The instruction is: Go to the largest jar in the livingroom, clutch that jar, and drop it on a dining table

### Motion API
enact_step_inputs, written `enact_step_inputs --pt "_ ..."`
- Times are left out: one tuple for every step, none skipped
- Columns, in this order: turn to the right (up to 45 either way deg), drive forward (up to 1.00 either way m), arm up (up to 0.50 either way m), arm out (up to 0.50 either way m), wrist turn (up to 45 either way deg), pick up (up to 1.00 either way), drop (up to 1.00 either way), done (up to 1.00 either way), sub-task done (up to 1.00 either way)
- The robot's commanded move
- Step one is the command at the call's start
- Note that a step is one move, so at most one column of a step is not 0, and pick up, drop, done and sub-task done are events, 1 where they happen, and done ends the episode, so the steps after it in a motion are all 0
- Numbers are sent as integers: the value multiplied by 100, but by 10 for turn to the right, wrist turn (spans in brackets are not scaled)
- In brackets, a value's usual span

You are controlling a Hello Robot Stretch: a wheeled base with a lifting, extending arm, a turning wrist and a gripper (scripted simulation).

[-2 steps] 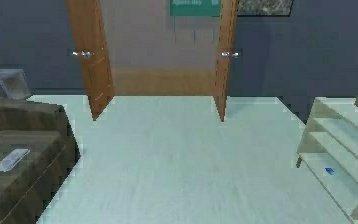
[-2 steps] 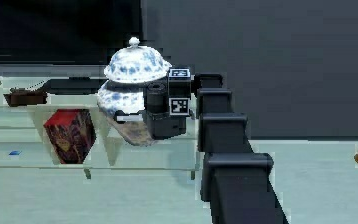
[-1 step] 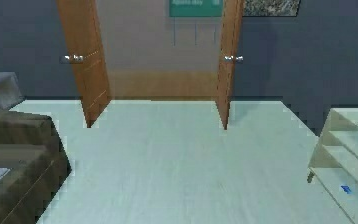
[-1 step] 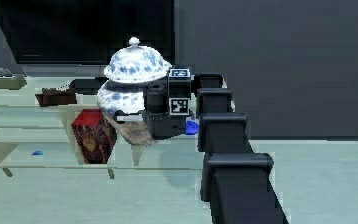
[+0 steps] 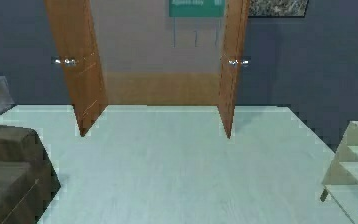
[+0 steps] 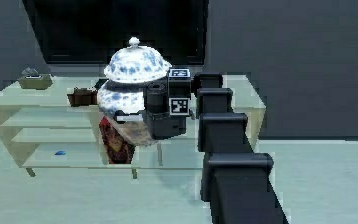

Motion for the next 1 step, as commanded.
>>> enact_step_inputs --pt "-450 0 0 0 0 0 0 0 0"
